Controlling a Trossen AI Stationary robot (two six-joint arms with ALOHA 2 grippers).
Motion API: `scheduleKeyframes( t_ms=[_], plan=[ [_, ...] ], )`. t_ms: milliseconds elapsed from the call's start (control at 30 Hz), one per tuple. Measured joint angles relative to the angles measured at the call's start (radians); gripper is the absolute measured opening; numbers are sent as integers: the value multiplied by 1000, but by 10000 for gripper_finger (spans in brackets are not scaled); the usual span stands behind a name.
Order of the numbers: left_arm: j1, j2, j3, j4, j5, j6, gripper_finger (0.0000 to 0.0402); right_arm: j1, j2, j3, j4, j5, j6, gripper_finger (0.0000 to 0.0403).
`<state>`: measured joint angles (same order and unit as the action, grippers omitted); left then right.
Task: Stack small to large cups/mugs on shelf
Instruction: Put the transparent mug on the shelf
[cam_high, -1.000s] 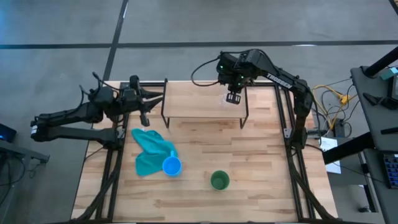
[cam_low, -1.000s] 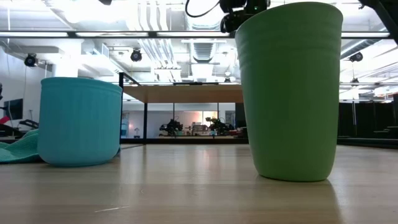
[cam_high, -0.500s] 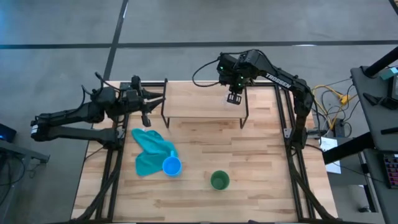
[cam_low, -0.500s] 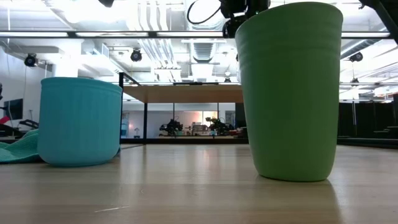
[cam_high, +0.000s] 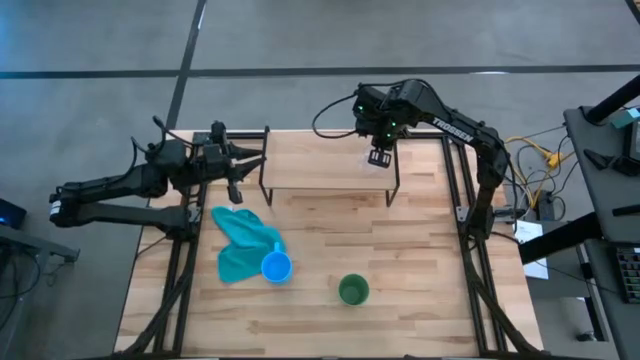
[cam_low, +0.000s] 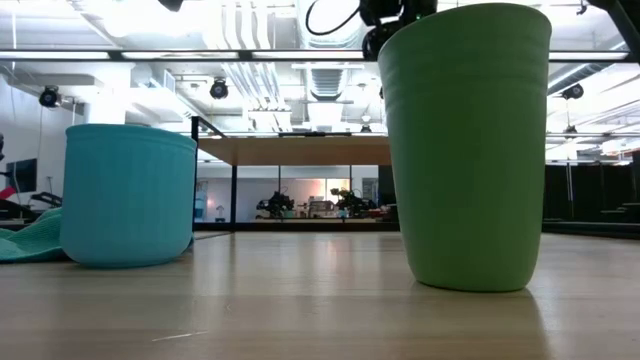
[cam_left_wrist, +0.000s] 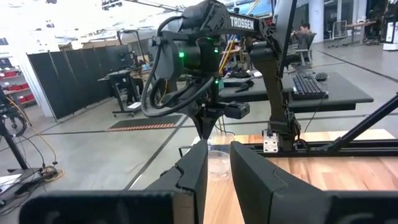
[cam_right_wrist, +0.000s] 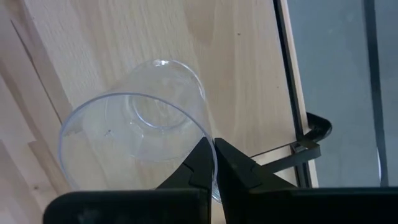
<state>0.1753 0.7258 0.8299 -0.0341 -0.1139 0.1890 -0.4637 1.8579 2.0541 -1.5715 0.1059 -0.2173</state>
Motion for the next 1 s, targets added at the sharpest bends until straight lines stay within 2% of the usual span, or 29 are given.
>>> scheduleKeyframes(
  t_ms=[500, 1000],
  plan=[
    [0, 9, 4, 2, 0, -11, 57, -2, -1, -62, 3, 19, 7, 10],
    [0, 19, 4, 1, 0, -27, 57, -2, 3, -56, -1, 53, 7, 70]
  ],
)
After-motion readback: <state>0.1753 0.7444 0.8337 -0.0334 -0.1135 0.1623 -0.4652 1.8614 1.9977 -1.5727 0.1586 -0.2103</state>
